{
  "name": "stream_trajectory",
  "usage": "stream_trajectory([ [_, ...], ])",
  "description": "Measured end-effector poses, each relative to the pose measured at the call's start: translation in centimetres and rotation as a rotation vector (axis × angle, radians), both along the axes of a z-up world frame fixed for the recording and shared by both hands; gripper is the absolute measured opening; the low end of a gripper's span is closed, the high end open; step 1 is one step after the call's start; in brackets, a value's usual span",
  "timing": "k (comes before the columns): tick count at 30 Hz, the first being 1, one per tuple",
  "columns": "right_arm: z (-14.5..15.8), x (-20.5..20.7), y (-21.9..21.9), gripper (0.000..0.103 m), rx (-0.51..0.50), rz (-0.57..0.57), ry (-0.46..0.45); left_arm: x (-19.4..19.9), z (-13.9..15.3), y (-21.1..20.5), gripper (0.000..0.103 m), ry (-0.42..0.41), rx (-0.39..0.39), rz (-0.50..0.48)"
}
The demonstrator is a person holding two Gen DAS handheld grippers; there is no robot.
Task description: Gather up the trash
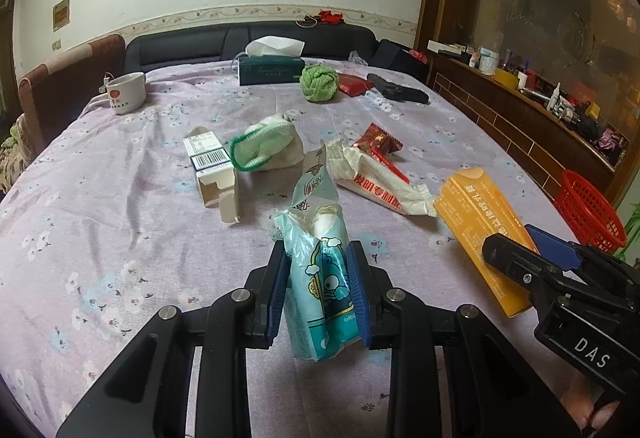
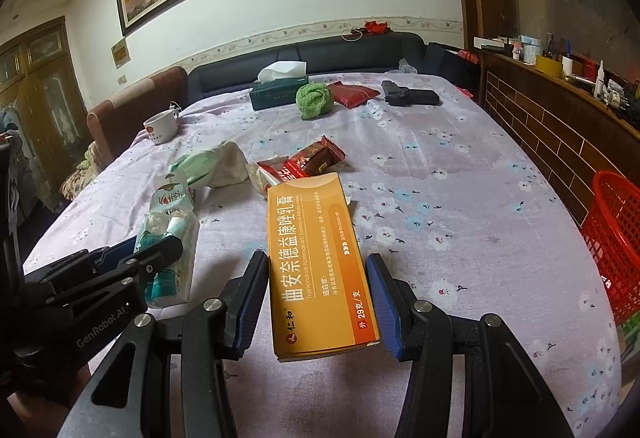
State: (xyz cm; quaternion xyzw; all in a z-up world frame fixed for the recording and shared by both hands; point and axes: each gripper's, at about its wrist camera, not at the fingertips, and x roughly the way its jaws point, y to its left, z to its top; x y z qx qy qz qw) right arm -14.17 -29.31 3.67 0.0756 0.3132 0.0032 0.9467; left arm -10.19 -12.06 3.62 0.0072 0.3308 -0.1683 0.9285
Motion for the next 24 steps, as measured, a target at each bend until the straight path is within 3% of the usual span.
stream_trajectory([
  [24,1.5,-0.8,2.7,0.054,-0.029,0.002,0.019,-2.0,1.3,3.1,0.028,-0.034,-0.074,0.004],
])
